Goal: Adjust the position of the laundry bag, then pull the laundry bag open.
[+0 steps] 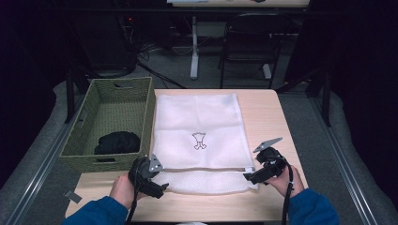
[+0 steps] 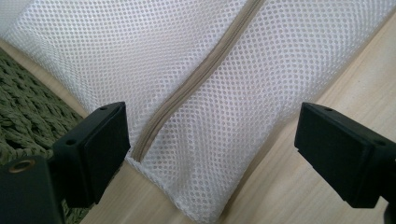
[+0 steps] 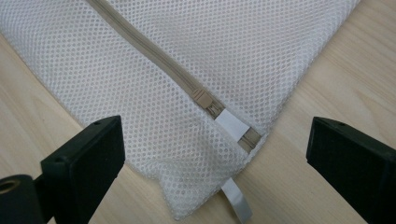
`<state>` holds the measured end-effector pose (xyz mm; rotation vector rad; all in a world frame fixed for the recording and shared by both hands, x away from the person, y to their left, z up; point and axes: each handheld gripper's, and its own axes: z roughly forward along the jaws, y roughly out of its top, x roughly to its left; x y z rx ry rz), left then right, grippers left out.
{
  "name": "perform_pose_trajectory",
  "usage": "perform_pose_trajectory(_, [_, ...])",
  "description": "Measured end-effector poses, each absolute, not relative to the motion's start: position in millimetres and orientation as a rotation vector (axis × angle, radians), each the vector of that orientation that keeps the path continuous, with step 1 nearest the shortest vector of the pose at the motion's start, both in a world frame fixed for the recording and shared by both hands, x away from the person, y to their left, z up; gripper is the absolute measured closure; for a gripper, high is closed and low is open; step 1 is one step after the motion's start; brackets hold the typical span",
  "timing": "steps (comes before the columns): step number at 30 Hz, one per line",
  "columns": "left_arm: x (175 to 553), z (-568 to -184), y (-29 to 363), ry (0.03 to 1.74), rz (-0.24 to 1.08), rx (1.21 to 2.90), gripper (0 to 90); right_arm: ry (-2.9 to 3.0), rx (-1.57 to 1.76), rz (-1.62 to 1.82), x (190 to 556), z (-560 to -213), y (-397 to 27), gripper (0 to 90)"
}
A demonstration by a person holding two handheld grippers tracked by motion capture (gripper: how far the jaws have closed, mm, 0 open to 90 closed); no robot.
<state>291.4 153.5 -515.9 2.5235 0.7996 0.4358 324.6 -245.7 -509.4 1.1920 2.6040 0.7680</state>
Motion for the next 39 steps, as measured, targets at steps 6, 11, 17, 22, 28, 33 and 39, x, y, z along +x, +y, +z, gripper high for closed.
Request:
perform_pose_trajectory(6, [290,-514,155,0.794,0.436,2.507,10.4,2.59,1.186,0.779,326,-509,-246,5.5])
perform_pose_trajectory(11, [290,-514,153,0.786,0.434,2.502,9.3,2.602,1.192,0.775,326,-512,-247,7.9])
perform_pose_trajectory(17, [292,-516,153,0.794,0.431,2.504,7.3,2.605,1.23,0.765,331,-514,-247,12.3])
perform_pose_trajectory(22, [291,-516,152,0.787,0.431,2.5,6.8,2.61,1.257,0.751,334,-518,-249,14.1])
perform_pose_trajectory(28, [292,-518,149,0.771,0.425,2.516,6.5,2.612,1.367,0.758,341,-524,-256,19.2])
perform_pose_trajectory(33, [292,-518,148,0.77,0.422,2.517,6.7,2.61,1.407,0.74,347,-529,-257,23.7])
perform_pose_trajectory(39, [292,-519,147,0.763,0.433,2.52,6.8,2.633,1.418,0.705,353,-537,-253,29.8])
